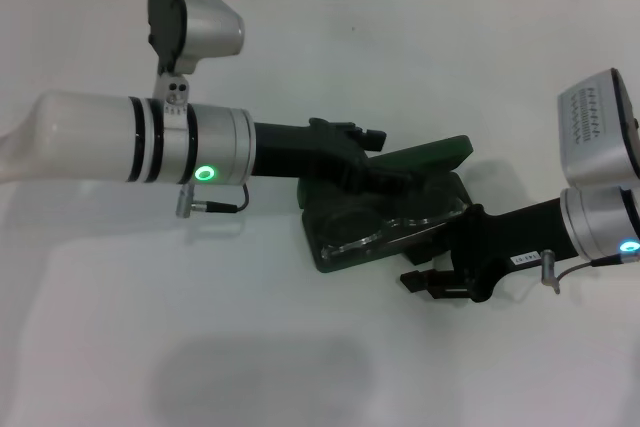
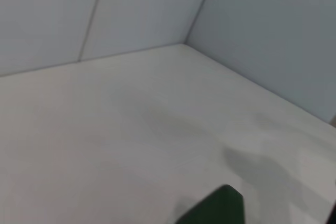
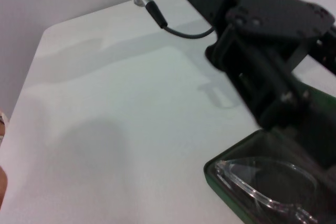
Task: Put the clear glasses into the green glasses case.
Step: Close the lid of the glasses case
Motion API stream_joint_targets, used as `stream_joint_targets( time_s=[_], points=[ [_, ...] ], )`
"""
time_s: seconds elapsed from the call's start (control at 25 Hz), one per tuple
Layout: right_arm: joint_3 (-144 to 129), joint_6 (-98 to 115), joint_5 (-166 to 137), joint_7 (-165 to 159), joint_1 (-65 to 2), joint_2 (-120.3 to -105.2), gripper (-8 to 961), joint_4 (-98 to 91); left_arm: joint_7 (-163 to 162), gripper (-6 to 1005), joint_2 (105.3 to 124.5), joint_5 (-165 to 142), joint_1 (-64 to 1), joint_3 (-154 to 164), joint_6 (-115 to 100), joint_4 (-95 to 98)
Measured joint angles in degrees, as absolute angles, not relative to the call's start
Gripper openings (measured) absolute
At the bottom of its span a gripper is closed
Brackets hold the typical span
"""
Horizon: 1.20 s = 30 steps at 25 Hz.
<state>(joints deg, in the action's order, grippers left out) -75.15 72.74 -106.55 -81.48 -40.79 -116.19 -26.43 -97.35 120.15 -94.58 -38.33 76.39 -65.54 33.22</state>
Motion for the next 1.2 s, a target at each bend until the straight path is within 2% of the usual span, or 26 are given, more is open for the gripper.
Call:
stream_joint_targets(
  time_s=[0.56,0.76,1.2],
  points=[
    [-78.28,71.74,-103.27,-81.41,-40.83,-116.20,411,-26.24,-91.95,881,119.58,-88.13,-35.34,71.72,-64.22,37.24],
    [-79.56,71.74,-101.69,-81.42,-40.93,-116.21,417,-26.22,-94.53,881,119.71,-95.90,-36.24,71.88,-57.03,36.46],
    [-80.72,70.69,-100.08,-81.45,-41.05,-116.19,430,-26.13,-97.74,881,119.74,-100.74,-39.14,76.98,-56.36,34.90]
  ],
)
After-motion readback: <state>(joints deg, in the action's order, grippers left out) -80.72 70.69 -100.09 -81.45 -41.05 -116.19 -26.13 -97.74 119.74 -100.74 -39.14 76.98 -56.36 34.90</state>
